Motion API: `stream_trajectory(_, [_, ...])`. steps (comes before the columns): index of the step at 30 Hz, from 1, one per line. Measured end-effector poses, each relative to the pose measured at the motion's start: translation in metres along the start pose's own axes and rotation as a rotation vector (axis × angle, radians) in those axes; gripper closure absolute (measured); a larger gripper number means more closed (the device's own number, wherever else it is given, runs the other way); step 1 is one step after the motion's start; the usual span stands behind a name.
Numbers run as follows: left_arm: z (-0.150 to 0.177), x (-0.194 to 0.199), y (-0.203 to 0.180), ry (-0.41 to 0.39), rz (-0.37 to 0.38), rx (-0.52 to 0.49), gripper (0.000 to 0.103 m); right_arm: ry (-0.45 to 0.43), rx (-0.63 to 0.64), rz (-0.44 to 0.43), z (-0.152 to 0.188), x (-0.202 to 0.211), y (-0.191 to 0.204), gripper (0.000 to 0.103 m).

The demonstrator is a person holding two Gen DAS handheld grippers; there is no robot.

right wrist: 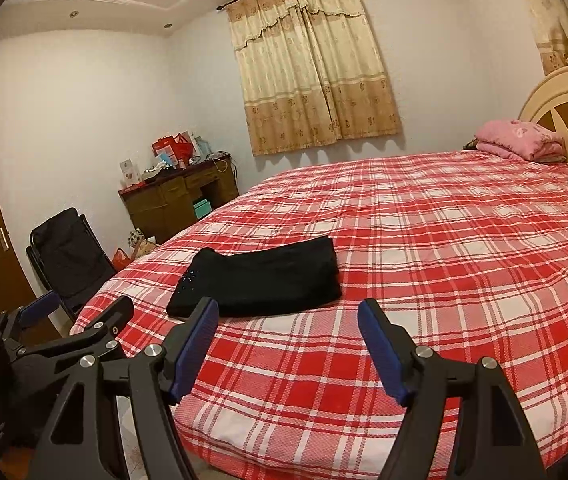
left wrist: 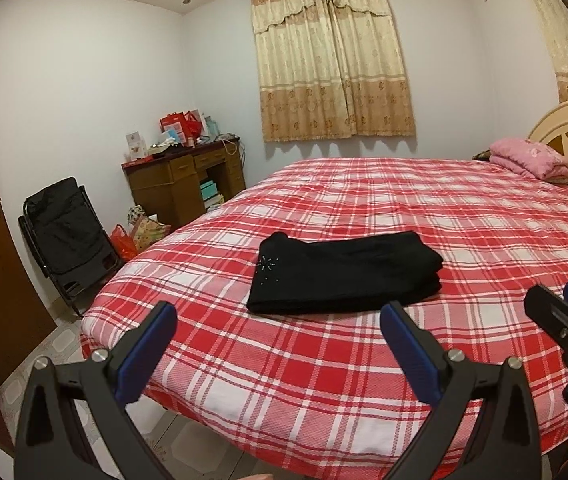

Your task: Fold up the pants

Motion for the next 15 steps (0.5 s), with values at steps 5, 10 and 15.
stream_trajectory(5, [0.0003, 0.0015, 0.0027, 0.005, -0.006, 0.016, 0.0, 0.006, -0.003, 0.001, 0.0018, 0.0, 0.0001, 0.029])
stream_trajectory(10, [-0.0009, 0.0037, 0.0002, -0.004, 0.035, 0.026, 0.0, 0.011, -0.003, 0.0, 0.0032, 0.0004, 0.0, 0.029])
stream_trajectory(15, [0.0004, 0.0008, -0.0022, 0.01, 0.035, 0.019, 0.0, 0.013, -0.007, 0.003, 0.0037, -0.0004, -0.0016, 0.029])
Point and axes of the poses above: each gripper's, at about its wrist camera, not at the fingertips, and x roughly against the way its jaws point, y to its left, z to its underside, the point moved 9 cm from there along -x, roughly the way its jaws point, and after that the axes turned 2 degrees about -z, right-handed, at the moved point
